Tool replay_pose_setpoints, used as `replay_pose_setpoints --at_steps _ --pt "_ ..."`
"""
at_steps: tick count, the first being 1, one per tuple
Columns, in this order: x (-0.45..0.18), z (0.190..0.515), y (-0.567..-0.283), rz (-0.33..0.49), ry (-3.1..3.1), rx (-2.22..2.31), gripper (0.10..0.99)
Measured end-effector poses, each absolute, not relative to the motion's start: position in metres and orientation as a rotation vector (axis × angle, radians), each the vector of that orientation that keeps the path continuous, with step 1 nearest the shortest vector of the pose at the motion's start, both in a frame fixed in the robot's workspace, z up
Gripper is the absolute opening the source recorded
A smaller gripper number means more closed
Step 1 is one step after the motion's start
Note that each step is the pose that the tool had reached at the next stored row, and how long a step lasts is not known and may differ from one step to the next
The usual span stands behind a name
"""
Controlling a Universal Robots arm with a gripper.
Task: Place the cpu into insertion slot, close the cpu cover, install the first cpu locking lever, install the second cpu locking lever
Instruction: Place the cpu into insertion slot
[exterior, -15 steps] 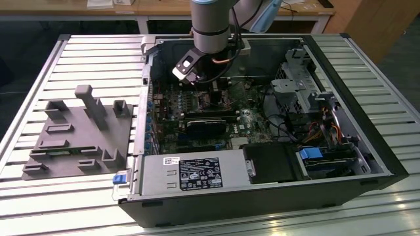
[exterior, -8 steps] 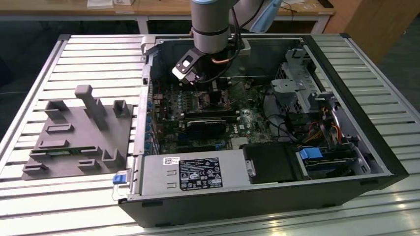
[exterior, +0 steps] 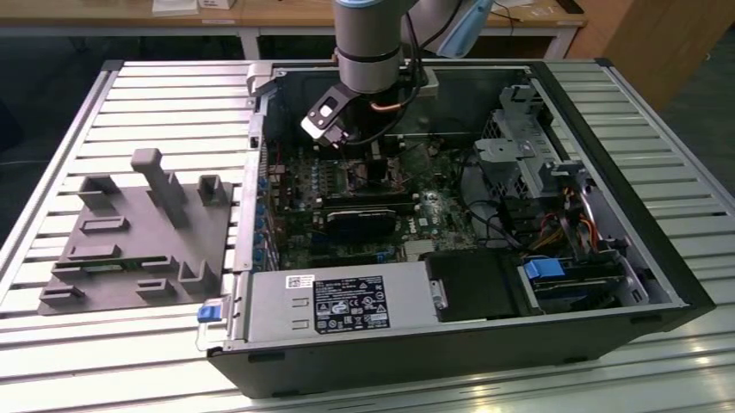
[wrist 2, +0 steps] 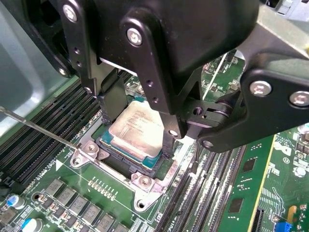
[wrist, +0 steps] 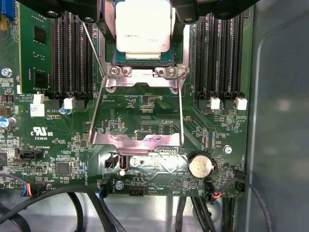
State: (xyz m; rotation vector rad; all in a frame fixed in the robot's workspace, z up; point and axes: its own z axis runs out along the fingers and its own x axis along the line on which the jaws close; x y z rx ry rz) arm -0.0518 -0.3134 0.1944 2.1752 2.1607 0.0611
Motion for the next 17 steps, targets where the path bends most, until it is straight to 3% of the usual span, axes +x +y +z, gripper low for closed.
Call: replay_pose_setpoints --at_steps 11,13,14,17 --pt "-0.0518 0.1930 -0.3134 0.062 2.160 2.176 0.537" --pt "-0.0518 0.1930 -0.3134 0.061 2.160 2.176 0.549" --pt "-0.0518 0.1930 -0.3134 0.061 2.160 2.175 0.612" --pt "-0.0518 0.1929 -0.3134 0.061 2.160 2.176 0.612"
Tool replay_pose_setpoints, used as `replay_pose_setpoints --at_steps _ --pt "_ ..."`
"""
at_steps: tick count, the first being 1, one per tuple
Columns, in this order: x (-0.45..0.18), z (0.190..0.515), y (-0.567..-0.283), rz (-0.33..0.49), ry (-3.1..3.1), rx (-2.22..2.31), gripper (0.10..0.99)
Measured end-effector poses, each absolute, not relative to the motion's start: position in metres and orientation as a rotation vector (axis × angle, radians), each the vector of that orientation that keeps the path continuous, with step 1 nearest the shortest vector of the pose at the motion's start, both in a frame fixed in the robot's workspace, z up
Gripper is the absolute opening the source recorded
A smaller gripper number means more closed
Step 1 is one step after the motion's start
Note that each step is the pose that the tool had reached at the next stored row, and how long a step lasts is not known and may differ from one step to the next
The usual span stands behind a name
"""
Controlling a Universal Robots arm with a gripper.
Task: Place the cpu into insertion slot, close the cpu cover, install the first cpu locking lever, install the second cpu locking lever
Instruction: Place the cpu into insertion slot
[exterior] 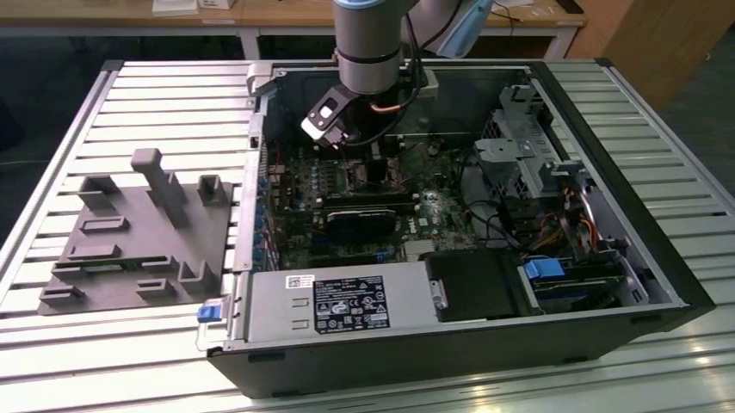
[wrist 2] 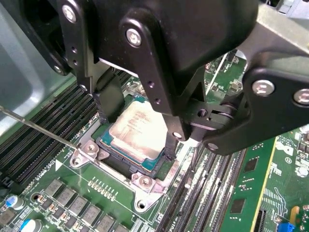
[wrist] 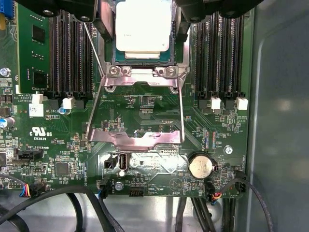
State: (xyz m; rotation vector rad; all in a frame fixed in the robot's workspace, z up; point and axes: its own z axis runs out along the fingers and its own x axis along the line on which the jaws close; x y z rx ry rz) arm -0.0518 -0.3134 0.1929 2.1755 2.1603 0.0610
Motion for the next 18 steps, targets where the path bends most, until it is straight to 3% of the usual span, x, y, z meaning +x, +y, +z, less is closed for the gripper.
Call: replay_pose_setpoints --at_steps 15,18 --pt "-0.0518 0.2027 -0.3134 0.061 2.160 2.176 0.612" --pt "-0.0518 0.2027 -0.3134 0.061 2.160 2.176 0.533"
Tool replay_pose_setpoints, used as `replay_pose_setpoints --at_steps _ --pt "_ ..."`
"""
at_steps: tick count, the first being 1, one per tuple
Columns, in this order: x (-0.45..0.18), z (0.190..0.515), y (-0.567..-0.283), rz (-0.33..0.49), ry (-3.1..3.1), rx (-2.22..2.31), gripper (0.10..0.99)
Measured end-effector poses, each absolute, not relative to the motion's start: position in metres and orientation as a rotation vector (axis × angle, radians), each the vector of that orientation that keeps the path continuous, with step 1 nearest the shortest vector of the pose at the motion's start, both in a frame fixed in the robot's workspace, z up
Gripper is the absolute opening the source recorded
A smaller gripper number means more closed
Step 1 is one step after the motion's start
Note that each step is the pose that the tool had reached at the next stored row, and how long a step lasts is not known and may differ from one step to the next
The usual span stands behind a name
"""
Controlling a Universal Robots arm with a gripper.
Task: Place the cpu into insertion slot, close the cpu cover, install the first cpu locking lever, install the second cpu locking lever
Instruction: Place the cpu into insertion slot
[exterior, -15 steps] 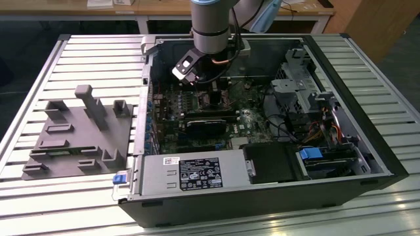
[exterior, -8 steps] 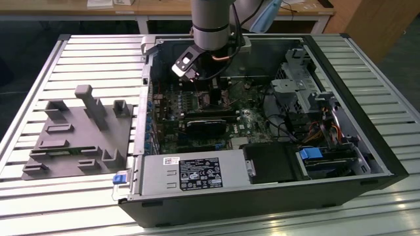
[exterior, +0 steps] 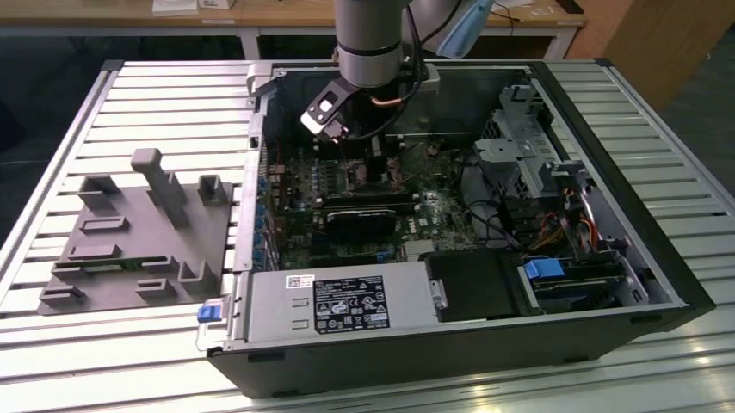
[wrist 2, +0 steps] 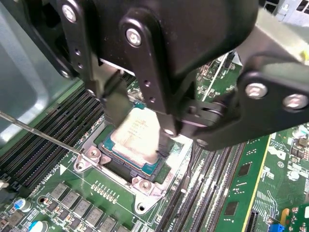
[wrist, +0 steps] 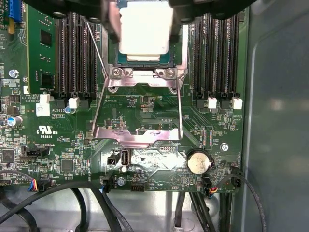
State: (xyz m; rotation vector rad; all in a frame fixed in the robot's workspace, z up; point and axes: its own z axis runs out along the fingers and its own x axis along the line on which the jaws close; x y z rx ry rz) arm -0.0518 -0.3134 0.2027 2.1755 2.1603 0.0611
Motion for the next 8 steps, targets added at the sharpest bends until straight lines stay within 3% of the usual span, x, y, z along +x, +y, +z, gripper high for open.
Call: replay_pose_setpoints --at_steps 2,3,8 --pt "-0.0518 0.2027 -0.3134 0.061 2.160 2.176 0.416" --pt "-0.0518 0.2027 -0.3134 0.061 2.160 2.176 0.416" --pt "-0.0518 0.2027 -0.3134 0.061 2.160 2.176 0.180"
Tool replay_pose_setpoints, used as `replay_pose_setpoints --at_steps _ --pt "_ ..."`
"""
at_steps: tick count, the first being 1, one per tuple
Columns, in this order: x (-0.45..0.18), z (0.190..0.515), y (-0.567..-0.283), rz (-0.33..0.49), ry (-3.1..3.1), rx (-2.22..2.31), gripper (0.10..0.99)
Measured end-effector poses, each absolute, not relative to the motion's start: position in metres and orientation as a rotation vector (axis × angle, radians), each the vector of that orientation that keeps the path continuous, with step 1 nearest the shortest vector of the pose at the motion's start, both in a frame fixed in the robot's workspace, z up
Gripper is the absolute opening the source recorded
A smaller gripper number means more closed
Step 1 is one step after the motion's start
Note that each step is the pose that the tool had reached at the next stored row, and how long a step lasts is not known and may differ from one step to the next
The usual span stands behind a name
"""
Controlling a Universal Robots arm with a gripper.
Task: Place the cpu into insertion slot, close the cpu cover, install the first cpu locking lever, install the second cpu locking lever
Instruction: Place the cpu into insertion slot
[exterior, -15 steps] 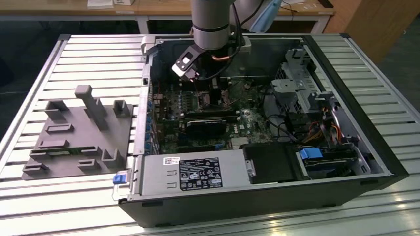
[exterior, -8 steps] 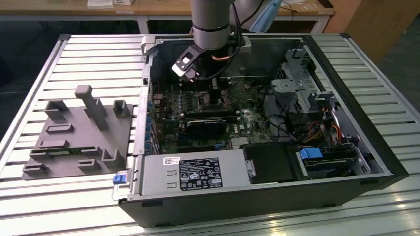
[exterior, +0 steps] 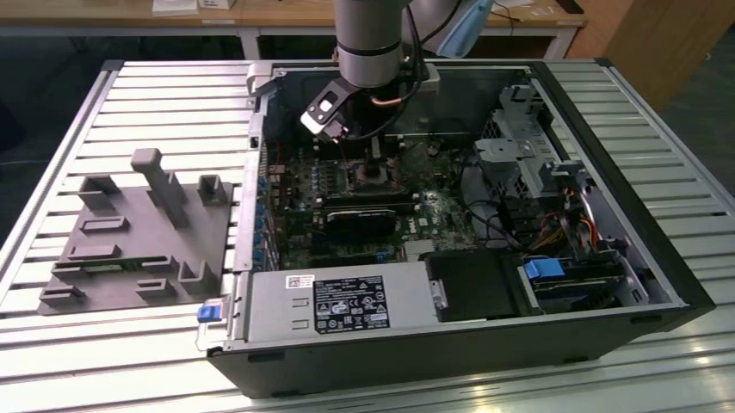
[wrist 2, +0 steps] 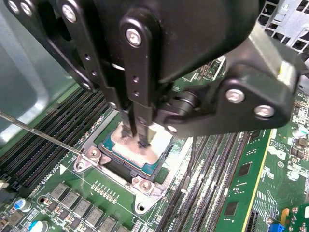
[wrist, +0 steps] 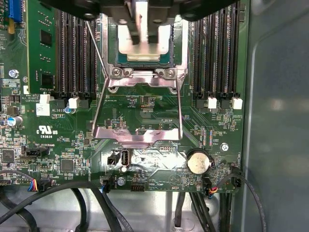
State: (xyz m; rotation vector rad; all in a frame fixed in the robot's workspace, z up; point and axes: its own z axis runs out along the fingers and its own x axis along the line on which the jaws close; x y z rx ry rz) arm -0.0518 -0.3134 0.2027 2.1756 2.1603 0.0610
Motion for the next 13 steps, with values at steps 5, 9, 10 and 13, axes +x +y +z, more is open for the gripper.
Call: replay_pose_setpoints --at_steps 5,9,10,13 --pt "-0.0518 0.2028 -0.3134 0.061 2.160 2.176 0.102" --pt "-0.0504 0.2025 -0.3134 0.061 2.154 2.182 0.102" --pt "-0.0504 0.2022 -0.3134 0.060 2.145 2.190 0.102" --pt "-0.0504 0.2015 -0.3134 0.059 2.125 2.210 0.102"
